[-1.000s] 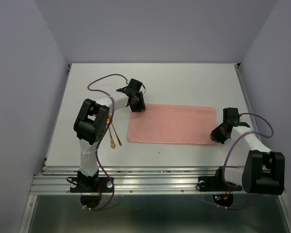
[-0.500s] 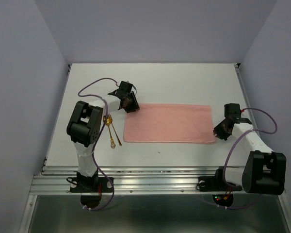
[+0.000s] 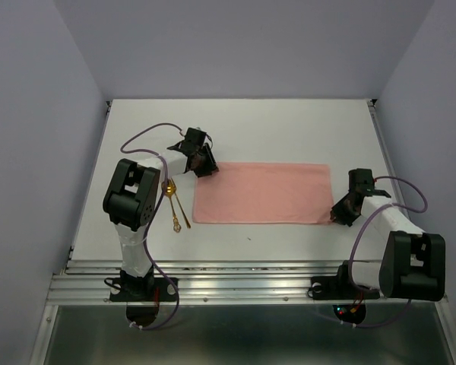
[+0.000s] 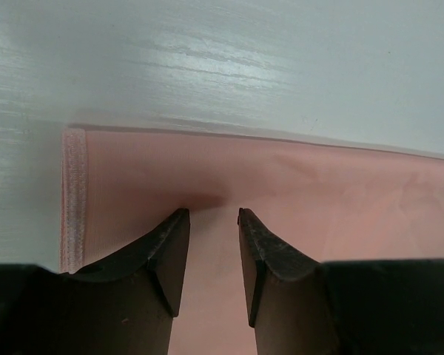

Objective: Fold the napkin into a case and place the utensils inside
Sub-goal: Pick up the rectangle-folded napkin from the center of the board.

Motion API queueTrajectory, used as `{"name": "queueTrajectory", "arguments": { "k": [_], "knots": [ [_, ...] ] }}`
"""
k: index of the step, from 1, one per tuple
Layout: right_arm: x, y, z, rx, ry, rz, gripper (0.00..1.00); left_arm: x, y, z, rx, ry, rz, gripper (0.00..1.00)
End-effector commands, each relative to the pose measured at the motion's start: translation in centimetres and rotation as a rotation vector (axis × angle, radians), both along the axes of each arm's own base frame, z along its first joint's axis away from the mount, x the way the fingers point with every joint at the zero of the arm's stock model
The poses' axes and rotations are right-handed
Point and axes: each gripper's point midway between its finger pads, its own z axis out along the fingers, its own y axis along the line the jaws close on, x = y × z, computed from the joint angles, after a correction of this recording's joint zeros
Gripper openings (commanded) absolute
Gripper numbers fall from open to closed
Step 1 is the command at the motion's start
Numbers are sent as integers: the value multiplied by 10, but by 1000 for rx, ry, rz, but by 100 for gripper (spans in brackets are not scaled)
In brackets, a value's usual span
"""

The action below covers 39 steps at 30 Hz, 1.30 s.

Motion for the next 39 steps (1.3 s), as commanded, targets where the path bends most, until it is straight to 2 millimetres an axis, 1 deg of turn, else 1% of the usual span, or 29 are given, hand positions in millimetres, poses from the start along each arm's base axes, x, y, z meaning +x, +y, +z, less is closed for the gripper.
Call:
{"name": "queueTrajectory", "arguments": {
  "k": [1,3,4,5,7,9,10,11,12,13,14,15,16,17,18,19,21,23,24,25,26,27,28,30,32,34,36,37,39],
  "knots": [
    [7,-11,21,-69,-48,-12,19,-30,17,-18,70,125,-2,45],
    [15,-14,38,-89,-102,-1,20,-27,15,-5,60,96,-2,46],
    [25,-16,51,-99,-142,3,20,-26,13,0,58,89,-6,46],
    [30,-16,57,-104,-161,16,20,-25,12,5,64,74,-12,47],
    [48,-14,72,-97,-221,41,20,-20,-3,25,61,25,-40,48],
    [64,-6,79,-58,-261,77,20,-18,-20,33,58,6,-78,48],
    [72,-3,82,-41,-277,89,20,-15,-38,45,47,-20,-109,48],
    [87,12,88,-9,-309,138,19,-15,-48,43,40,-16,-130,48],
    [95,20,91,-1,-326,154,17,-9,-62,56,19,-41,-147,48],
    [103,28,94,2,-343,177,17,-8,-70,58,12,-46,-164,48],
    [119,48,98,13,-365,224,17,-11,-84,60,-7,-45,-197,48],
    [127,58,99,19,-370,252,17,-11,-92,57,-20,-38,-213,48],
    [134,70,99,26,-371,279,17,-5,-103,65,-55,-66,-221,48],
    [141,79,99,33,-370,297,17,-4,-110,66,-76,-69,-234,48],
    [152,95,95,41,-361,331,16,-3,-116,60,-92,-55,-245,48],
    [157,96,92,42,-354,328,16,4,-123,66,-114,-75,-246,48],
    [165,101,83,46,-329,318,16,11,-137,63,-151,-70,-271,48],
    [168,94,79,10,-317,301,17,14,-148,63,-188,-62,-284,48],
    [168,92,77,-7,-310,306,18,13,-155,54,-190,-50,-292,48],
    [167,85,75,-49,-301,311,23,19,-162,60,-204,-68,-296,48],
    [166,78,73,-69,-289,304,25,18,-167,52,-210,-49,-302,47],
    [164,72,72,-81,-284,297,27,20,-170,52,-219,-46,-304,47],
    [161,58,68,-91,-271,271,29,24,-174,55,-228,-56,-304,47],
    [157,42,63,-91,-253,260,29,25,-180,54,-242,-51,-316,47],
    [149,23,55,-91,-229,238,30,26,-183,53,-248,-49,-323,47],
    [144,13,51,-102,-214,239,31,27,-186,53,-252,-47,-325,47],
    [137,4,47,-109,-201,229,31,25,-187,53,-257,-42,-328,47],
    [134,4,45,-110,-194,232,31,25,-187,54,-258,-41,-329,47],
    [129,-1,43,-108,-184,222,31,25,-189,62,-262,-58,-333,47]
  ]
}}
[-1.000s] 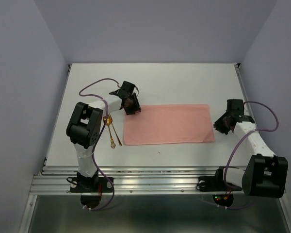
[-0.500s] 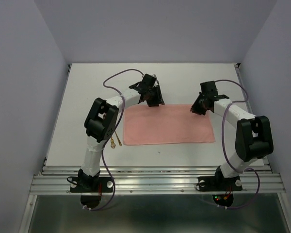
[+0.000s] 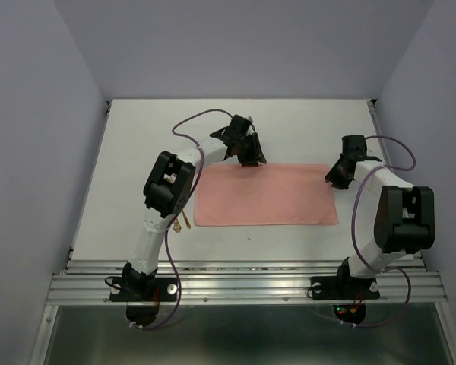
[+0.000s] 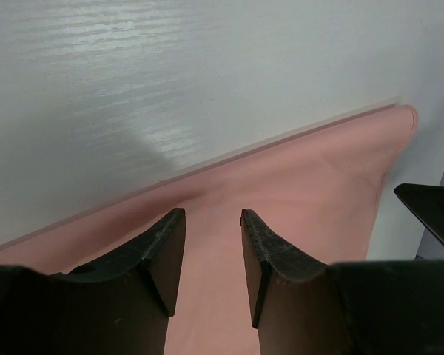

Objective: Fold the napkin into a case and place the utensils inside
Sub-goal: Pick up the rectangle-folded napkin from the center of the board.

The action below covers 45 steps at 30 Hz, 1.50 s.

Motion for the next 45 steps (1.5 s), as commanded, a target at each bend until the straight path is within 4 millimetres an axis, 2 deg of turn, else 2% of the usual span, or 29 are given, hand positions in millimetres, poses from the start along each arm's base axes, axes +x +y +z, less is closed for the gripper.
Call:
{"name": "queueTrajectory", "arguments": {
  "k": [1,5,7,9,11,12,23,32,38,42,45],
  "knots": [
    [-4,-7,12,-27,-37,20,31,5,-16,38,-63,-66,-28,47],
    [-8,-7,11,-31,-33,23,35,2,-26,50,-75,-92,-48,47],
    [-8,-7,8,-30,-25,28,50,3,-30,48,-72,-88,-56,47],
    [-9,-6,10,-27,-28,37,64,5,-31,38,-57,-74,-60,47],
    [-13,-8,8,-40,-19,34,70,7,-31,24,-35,-61,-62,47],
    [-15,-10,9,-47,-18,30,72,8,-32,25,-36,-57,-66,46],
    [-21,-14,5,-72,7,22,73,6,-32,0,-1,-25,-72,46],
    [-21,-12,-2,-70,28,53,72,5,-32,4,-3,-34,-80,46],
    [-25,-6,-25,-38,92,89,72,5,-33,7,-8,-40,-89,46],
    [-28,0,-35,-10,118,122,68,4,-34,6,-8,-39,-93,46],
    [-29,3,-36,-2,121,141,62,3,-35,6,-8,-39,-94,46]
  ]
}}
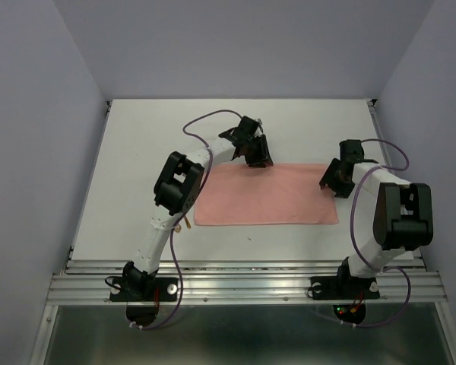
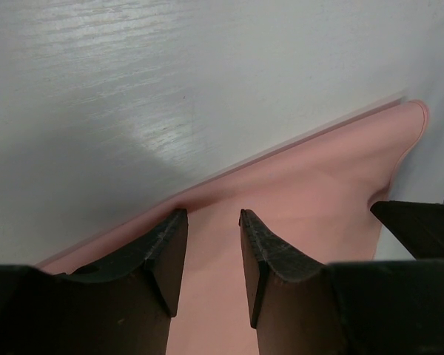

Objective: Fold the napkin into a case and place the utensils inside
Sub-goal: Pick up the rectangle-folded napkin from the center of the board.

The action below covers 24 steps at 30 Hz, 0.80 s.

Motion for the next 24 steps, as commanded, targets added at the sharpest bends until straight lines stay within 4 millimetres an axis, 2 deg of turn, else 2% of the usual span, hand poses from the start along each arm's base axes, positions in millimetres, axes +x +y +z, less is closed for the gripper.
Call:
{"name": "queueTrajectory", "arguments": {
  "k": [1,5,9,14,18,20,24],
  "knots": [
    [-5,5,-12,26,31,41,57,0,-6,22,-8,-41,-28,46],
    [-7,3,-12,15,43,40,47,-1,-6,21,-10,-38,-33,46],
    [-9,1,-10,-15,53,39,47,-3,-6,18,-12,-31,-33,46],
    [-14,3,-18,-55,90,54,45,-4,-6,17,-14,-29,-34,46],
    [-16,3,-24,-74,112,57,36,-4,-7,17,-14,-29,-36,46],
    [-16,3,-25,-88,118,55,27,-5,-7,16,-13,-27,-38,46],
    [-17,1,-25,-99,119,46,20,-5,-6,15,-11,-27,-39,46]
  ]
}}
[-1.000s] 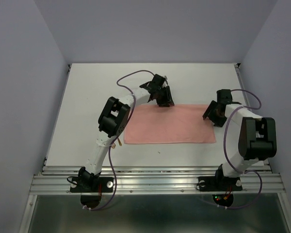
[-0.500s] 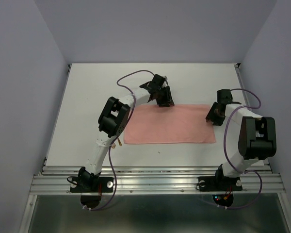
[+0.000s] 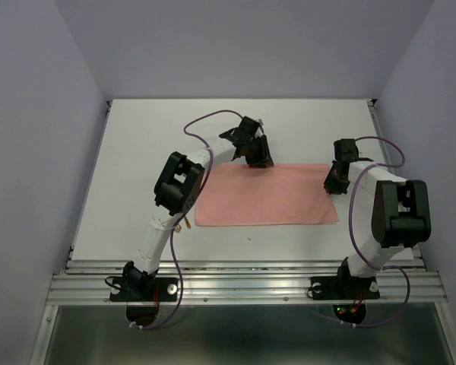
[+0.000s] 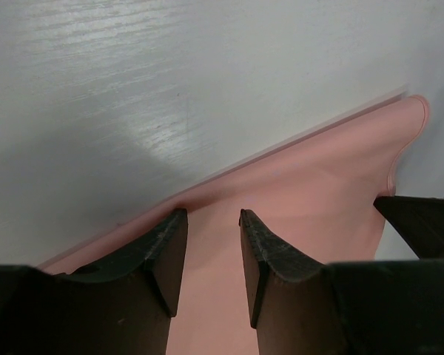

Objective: Fold the napkin into a case and place the utensils inside
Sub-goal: Pick up the rectangle-folded napkin from the center of the board.

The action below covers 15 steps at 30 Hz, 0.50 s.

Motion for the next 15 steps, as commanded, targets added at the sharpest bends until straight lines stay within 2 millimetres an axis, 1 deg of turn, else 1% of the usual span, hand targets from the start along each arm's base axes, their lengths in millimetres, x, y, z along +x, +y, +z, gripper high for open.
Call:
{"name": "queueTrajectory", "arguments": {
  "k": [1,3,4,6,7,8,10,11,12,13,15],
  "knots": [
    [-17,2,-18,-13,86,0,16,-4,-5,15,-8,-24,-30,46],
    [-17,1,-16,-16,81,-5,12,-4,-4,15,-8,-25,-31,46],
    [-16,1,-13,-16,70,-5,8,-4,-4,15,-8,-25,-31,46],
    [-14,4,-8,-18,56,4,6,-5,-6,19,-13,-31,-36,46],
    [-14,3,-5,-19,50,2,1,-5,-6,20,-15,-32,-37,46],
    [-14,2,-2,-24,40,-2,1,-6,-6,28,-25,-41,-41,46],
    [-13,1,2,-28,27,-8,1,-8,-5,35,-29,-48,-44,47],
    [-13,1,5,-28,18,-10,1,-8,-4,50,-41,-73,-49,47],
    [-13,1,7,-28,13,-11,1,-9,-3,58,-47,-84,-48,47],
    [-12,1,9,-30,7,-14,1,-11,0,72,-53,-106,-46,47],
    [-13,0,10,-33,3,-17,1,-15,4,81,-56,-124,-43,48]
  ]
}}
